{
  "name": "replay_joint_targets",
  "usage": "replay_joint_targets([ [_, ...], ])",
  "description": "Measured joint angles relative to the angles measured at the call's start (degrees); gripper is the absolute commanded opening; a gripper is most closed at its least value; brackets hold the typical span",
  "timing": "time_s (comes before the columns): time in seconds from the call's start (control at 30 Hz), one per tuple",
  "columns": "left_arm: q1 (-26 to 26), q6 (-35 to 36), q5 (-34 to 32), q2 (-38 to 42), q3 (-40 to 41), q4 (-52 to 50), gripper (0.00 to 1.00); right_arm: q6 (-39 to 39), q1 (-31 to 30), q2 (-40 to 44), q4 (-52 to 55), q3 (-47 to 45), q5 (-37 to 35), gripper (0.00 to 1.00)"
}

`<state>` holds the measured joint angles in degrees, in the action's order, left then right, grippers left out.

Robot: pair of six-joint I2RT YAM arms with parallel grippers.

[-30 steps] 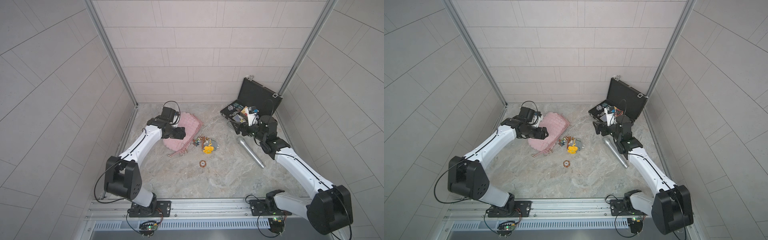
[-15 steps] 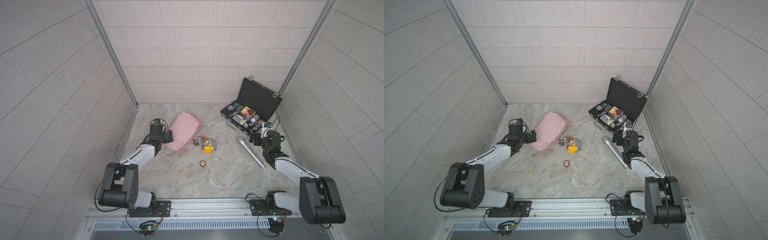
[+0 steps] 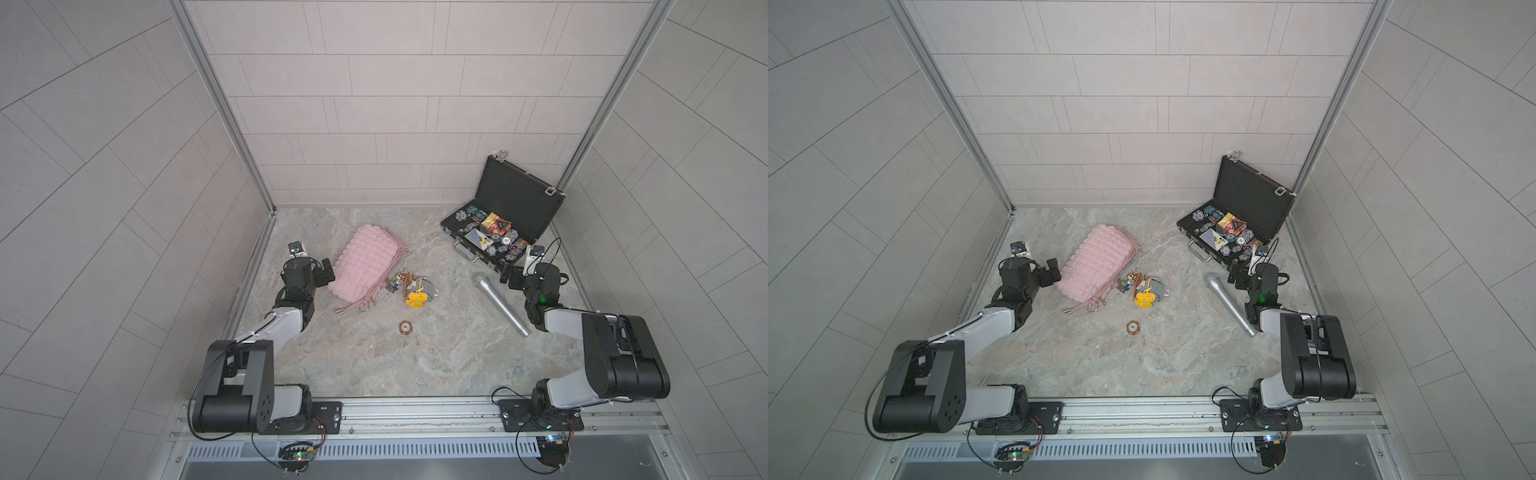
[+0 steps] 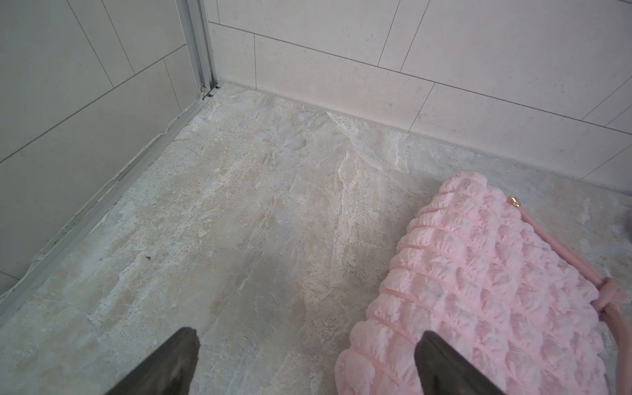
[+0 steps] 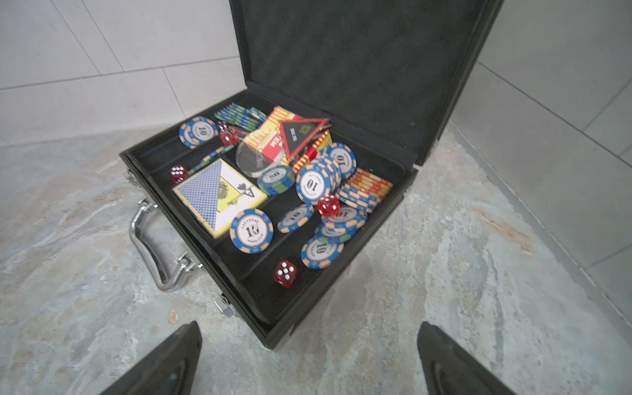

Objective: Remove the decoration from the bag
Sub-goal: Reset both arms

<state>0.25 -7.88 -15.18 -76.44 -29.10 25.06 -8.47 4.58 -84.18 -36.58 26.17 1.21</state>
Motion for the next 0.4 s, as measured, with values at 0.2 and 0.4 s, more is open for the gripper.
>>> replay_joint_targets([
  [0.2, 0.0, 0.1, 0.0, -3.8, 4.6, 7.6, 1.00, 0.7, -0.1, -0.7, -4.6, -2.3, 1.6, 1.00],
  [0.4, 0.0, 0.2, 0.1, -4.9, 4.6, 10.6, 1.00, 0.7, -0.1, -0.8, -5.7, -2.4, 1.6, 1.00],
])
